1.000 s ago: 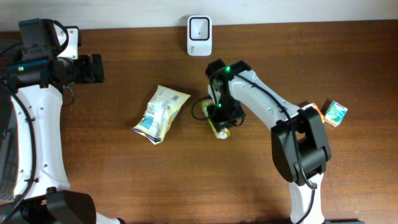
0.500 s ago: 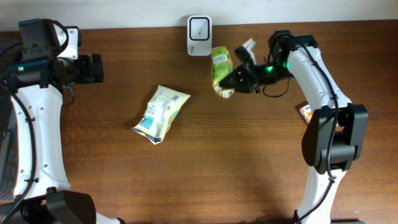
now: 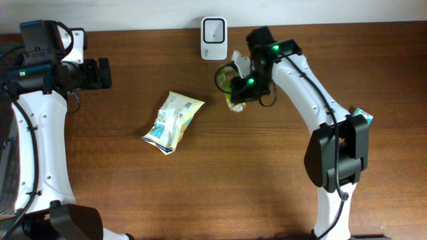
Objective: Scan the item barcode
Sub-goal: 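Raise the tea carton up to the scanner face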
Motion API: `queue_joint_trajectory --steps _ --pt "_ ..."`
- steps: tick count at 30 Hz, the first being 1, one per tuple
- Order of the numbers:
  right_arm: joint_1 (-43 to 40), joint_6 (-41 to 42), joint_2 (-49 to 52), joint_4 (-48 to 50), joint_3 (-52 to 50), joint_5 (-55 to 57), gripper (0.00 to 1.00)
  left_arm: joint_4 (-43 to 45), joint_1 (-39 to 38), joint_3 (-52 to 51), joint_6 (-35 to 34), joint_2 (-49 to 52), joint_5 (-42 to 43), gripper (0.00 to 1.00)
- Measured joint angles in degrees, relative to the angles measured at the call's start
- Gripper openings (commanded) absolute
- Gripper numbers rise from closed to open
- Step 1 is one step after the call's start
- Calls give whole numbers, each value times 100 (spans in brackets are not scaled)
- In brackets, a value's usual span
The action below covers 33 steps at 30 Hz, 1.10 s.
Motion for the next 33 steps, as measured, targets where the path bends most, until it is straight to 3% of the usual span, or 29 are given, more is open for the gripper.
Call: queue_joint_trajectory --steps 5,8,12,16,33 --pt "614 208 9 1639 166 2959 16 2 0 0 0 0 0 99" --pt "852 -264 157 2820 195 4188 13 0 0 0 0 0 2 99" --pt "852 -1283 734 4822 229 4732 9 -2 0 0 0 0 0 99" --pt "848 -2175 1303 5755 229 5038 7 0 0 0 0 0 -2 99" --pt "826 -5600 1910 7471 229 6039 4 0 0 0 0 0 0 99"
